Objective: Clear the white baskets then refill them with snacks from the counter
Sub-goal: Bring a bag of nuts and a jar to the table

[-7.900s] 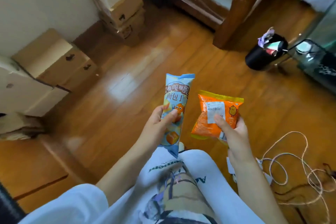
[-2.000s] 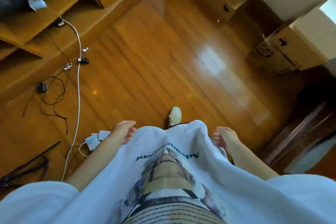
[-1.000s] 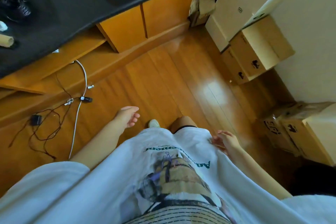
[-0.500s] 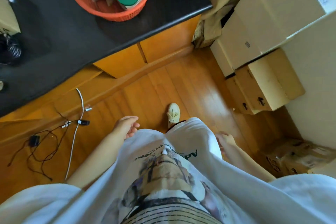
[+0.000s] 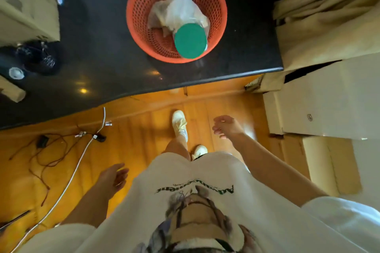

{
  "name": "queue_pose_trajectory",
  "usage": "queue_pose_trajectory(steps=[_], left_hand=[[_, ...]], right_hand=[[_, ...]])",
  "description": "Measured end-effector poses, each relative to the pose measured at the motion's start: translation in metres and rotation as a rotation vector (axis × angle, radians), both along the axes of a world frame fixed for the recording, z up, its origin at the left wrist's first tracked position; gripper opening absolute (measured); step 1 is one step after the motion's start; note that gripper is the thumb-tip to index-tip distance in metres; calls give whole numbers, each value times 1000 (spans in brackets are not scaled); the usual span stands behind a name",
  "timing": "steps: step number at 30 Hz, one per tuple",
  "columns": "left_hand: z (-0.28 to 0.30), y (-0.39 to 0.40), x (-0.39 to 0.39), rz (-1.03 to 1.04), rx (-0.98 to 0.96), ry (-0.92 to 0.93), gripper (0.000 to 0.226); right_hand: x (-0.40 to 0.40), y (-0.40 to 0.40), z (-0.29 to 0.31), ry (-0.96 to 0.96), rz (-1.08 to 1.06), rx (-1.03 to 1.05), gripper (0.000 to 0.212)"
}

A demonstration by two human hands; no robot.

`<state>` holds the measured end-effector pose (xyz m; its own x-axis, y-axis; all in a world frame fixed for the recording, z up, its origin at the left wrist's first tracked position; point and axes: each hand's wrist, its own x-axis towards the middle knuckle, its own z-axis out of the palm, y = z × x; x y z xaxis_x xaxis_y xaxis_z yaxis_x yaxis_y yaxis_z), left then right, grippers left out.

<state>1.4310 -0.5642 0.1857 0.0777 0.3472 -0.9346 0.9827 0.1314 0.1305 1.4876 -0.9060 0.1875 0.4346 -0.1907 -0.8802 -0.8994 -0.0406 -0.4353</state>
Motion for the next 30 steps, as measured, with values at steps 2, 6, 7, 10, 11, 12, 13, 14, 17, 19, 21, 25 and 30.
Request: queue_pose_trajectory(steps=[2,6,7,10,11,12,13,14,17,19,21,25,30], left_hand=[[-5,5,22,33,-8,35,21],[-12,-5,92,17,-18,3,23],[-13,-11,116,-12,-19,-18,22],[-8,-35,190,-124,3,-173,21],[-4,-43,216,-155,4,-256,19],[0,-53,241,-187,-5,-343,18],[5,-61,265,-229,-22,-424,18],[11,-70,286,-285,-43,-497,19],[14,-96,346,-455,-115,-669,20],[7,-113,377,-582,-115,-733,20],[-7,-127,404,-767,-35,-783,25],[-39,-139,454,-1227,188,-832,47],[-70,-144,494,-1611,253,-763,79]], right_hand=[[24,2,0,17,-16,-6,12],[61,0,0,90,-95,-8,15],[69,-2,0,102,-118,-17,18],[89,-11,2,119,-155,-59,24],[96,-15,1,110,-161,-93,24],[103,-19,-1,84,-145,-142,23],[110,-23,-4,46,-104,-201,22],[118,-25,-5,-6,-48,-254,23],[150,-24,-15,-203,200,-364,47],[174,-17,-20,-370,446,-466,72],[197,-13,-29,-511,618,-508,94],[233,-16,-43,-595,790,-498,113],[251,-27,-55,-789,935,-470,102]])
